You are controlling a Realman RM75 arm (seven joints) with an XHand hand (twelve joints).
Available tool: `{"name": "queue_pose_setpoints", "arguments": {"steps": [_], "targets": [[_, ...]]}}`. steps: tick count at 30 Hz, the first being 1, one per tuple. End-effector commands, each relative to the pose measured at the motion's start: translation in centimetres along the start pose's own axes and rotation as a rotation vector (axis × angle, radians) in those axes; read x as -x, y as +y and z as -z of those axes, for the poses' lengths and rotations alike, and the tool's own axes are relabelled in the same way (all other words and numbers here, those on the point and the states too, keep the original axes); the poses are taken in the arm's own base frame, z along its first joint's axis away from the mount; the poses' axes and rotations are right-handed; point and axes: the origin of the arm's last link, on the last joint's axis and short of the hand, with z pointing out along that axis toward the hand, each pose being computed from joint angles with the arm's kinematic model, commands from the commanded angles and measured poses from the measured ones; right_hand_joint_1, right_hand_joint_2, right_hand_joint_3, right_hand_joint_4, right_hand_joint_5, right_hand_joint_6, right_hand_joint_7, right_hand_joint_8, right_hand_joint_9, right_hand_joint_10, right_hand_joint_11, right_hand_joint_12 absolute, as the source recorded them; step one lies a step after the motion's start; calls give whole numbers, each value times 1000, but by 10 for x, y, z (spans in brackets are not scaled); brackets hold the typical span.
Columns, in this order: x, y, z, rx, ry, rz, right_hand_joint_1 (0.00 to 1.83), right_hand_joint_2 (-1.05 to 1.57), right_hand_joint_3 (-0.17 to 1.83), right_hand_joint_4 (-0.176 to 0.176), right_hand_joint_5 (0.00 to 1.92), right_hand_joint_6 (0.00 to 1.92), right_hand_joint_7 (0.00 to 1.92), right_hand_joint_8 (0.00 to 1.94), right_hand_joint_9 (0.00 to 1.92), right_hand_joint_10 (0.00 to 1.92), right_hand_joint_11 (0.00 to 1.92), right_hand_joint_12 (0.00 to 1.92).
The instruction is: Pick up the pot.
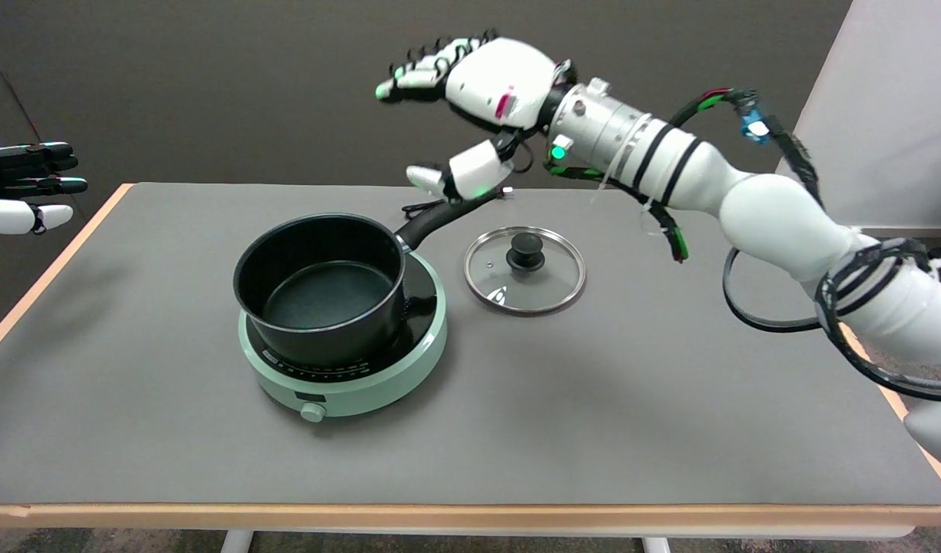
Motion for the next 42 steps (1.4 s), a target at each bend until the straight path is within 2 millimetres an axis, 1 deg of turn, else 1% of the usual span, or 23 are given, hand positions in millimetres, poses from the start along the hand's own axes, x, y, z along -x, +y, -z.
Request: {"name": "queue_pose_setpoints", "arguments": {"steps": [1,7,12,16,17,18,19,21,27,28,30,32,33,34,35,36,37,38,39,41,42], "targets": [[-50,10,38,99,204,5,201,657,832,72,334,154,352,159,382,187,340,625],[-47,6,36,88,194,-3,149,652,823,72,329,157,347,162,377,183,337,623],[-44,3,35,79,188,-8,143,651,822,73,328,157,345,162,375,183,336,622],[-42,1,34,74,185,-12,132,659,817,80,332,159,345,165,376,183,336,621],[-42,1,34,75,184,-13,221,722,440,93,238,130,246,134,265,145,240,417],[-42,1,34,75,184,-15,366,830,-175,117,80,80,80,80,80,80,80,80],[-42,1,34,75,185,-15,358,860,-175,129,70,70,70,70,70,70,70,70],[-42,2,34,76,184,-15,343,922,-175,136,62,62,62,62,62,62,62,62],[-41,0,33,73,184,-18,299,1073,-175,141,49,49,49,49,49,49,49,49],[-41,0,33,71,183,-19,293,1098,-175,139,48,48,48,48,48,48,48,48],[-39,-1,33,70,178,-20,280,1139,-175,122,42,42,42,42,42,42,42,42],[-35,-3,32,62,166,-23,281,1138,-175,126,40,40,40,40,40,40,40,40],[-34,-4,31,55,158,-24,308,1076,-175,137,39,39,39,39,39,39,39,39],[-32,-6,30,48,152,-24,378,890,-175,142,39,39,39,39,39,39,39,39],[-31,-7,28,38,141,-22,473,646,-175,131,40,40,40,40,40,40,40,40],[-29,-8,26,30,133,-21,549,501,-175,176,40,40,40,40,40,40,40,40],[-28,-10,24,22,125,-22,666,206,-173,154,39,39,39,39,39,39,39,39],[-24,-12,21,10,112,-21,683,153,-159,150,38,38,38,38,38,38,38,38],[-23,-14,18,1,105,-16,689,33,-92,114,37,37,37,37,37,37,37,37],[-18,-19,13,-17,88,-8,721,-106,-24,109,35,35,35,35,35,35,35,35],[-16,-21,10,-25,81,-5,756,-224,46,109,34,34,34,34,34,34,34,34]]}}
